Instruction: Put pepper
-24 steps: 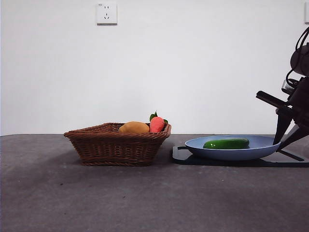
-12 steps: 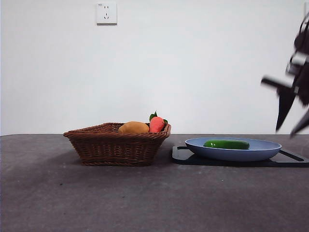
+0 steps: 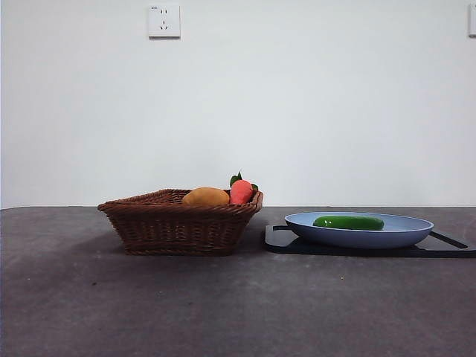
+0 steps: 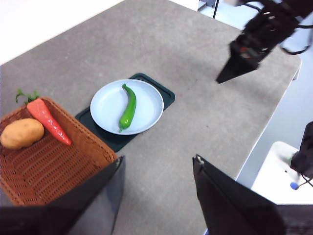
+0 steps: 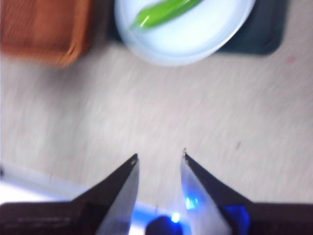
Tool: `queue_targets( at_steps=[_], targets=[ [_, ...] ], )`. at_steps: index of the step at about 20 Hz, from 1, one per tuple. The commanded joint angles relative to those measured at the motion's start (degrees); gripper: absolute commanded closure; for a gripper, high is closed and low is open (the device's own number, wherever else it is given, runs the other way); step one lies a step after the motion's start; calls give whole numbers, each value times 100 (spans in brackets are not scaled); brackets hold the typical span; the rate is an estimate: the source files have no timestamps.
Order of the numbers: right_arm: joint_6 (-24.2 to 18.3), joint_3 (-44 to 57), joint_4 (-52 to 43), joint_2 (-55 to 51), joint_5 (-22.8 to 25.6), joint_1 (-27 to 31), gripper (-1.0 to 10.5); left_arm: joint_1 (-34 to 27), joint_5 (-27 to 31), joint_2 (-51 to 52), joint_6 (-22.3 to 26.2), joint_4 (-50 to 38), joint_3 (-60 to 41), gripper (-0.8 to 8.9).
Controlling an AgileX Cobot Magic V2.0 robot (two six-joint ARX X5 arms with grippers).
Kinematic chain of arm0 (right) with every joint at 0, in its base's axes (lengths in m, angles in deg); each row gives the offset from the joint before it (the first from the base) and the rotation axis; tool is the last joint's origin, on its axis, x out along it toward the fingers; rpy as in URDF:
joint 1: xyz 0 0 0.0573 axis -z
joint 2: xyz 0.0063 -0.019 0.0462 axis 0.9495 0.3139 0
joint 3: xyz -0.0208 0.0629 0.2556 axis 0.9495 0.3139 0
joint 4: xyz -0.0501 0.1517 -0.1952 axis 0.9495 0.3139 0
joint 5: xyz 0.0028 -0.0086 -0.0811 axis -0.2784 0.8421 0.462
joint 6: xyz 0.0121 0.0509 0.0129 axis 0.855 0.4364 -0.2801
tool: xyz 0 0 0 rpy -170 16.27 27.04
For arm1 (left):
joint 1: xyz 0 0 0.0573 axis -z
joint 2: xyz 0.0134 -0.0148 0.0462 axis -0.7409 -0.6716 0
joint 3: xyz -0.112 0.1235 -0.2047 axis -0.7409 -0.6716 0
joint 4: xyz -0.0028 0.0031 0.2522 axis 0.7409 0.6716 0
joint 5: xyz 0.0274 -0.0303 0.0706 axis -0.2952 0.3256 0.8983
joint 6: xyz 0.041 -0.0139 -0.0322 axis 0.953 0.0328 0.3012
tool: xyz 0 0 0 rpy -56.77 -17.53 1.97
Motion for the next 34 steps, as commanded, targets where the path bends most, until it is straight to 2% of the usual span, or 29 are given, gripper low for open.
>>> queue_targets(
  at_steps=[1, 3, 4, 7, 9, 20, 23, 25, 30, 32, 34],
  targets=[
    [-240, -92, 225, -216, -7, -205, 827, 48, 9, -46, 68, 153, 103, 626],
    [-433, -92, 424, -420, -7, -387, 930, 48, 9, -46, 68, 341, 103, 756],
    [-501, -92, 452, -492, -9, -472, 940, 48, 9, -46, 68, 402, 103, 814],
    [-481, -92, 391, -592, -9, -592, 940, 50, 7, -46, 68, 474, 103, 806],
    [-264, -92, 389, -590, -7, -592, 936, 50, 4, -46, 68, 474, 103, 806],
    [-256, -92, 385, -590, 17, -535, 936, 50, -4, -46, 66, 2, 103, 805],
    [-256, -92, 382, -590, 17, -535, 936, -81, 448, -17, 660, -350, 103, 805],
    [-256, -92, 385, -590, 15, -535, 936, -568, 730, 138, 960, -885, 101, 806],
    [-256, -92, 382, -590, 17, -529, 936, -2433, 229, 951, 1215, -1539, 20, 805],
    [-256, -92, 382, -590, 15, -525, 936, -3191, 229, 1384, 1228, -2079, -363, 805],
    [-256, -92, 385, -590, 15, -520, 936, -3827, 260, 1985, 1231, -2962, -1180, 805]
  ],
)
